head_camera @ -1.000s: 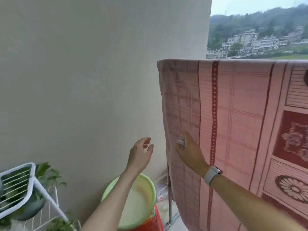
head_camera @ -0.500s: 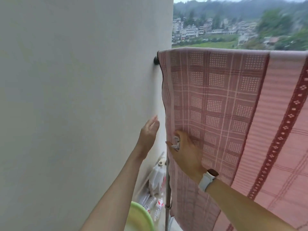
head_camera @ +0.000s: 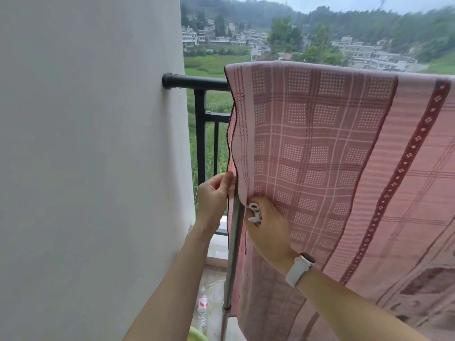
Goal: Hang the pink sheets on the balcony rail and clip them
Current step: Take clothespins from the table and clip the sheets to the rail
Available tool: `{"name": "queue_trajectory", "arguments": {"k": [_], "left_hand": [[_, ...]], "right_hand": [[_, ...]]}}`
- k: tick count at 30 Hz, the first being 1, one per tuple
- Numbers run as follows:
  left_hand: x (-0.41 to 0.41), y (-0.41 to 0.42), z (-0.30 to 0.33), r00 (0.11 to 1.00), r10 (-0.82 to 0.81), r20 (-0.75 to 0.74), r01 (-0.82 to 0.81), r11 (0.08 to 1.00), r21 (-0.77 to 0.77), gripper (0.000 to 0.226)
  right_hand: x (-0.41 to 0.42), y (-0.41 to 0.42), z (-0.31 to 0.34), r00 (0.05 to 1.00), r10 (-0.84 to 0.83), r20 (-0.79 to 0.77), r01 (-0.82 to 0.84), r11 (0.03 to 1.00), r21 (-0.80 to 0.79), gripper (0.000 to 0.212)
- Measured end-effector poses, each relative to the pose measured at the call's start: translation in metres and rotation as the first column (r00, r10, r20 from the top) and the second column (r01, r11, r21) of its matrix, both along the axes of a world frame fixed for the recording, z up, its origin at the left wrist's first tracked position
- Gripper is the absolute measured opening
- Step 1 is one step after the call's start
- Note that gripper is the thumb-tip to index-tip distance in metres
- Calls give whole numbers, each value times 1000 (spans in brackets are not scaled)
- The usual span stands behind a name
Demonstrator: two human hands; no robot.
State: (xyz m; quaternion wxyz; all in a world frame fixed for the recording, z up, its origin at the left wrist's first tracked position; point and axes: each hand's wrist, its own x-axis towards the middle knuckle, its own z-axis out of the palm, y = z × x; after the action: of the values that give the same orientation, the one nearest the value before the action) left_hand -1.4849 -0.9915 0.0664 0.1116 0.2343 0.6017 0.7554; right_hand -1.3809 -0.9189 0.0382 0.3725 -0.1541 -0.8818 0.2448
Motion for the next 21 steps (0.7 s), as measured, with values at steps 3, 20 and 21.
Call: {"name": "queue_trajectory", "arguments": {"k": [3,20,21], "left_hand": [[-4,-17,1,995,71,-73,-70,997,17,30],[-5,-35,13,939,-34,-343,0,995,-97,9],[-4,-33,13,922,-8,-386,-39,993,-113,12]], "right_hand": [[2,-8,2,998,50,-31,-49,998,35,26],[-25,-16,-17,986,168,-14,-165,980,111,44],[-26,-15,-16,986,169,-8,-167,978,123,45]]}}
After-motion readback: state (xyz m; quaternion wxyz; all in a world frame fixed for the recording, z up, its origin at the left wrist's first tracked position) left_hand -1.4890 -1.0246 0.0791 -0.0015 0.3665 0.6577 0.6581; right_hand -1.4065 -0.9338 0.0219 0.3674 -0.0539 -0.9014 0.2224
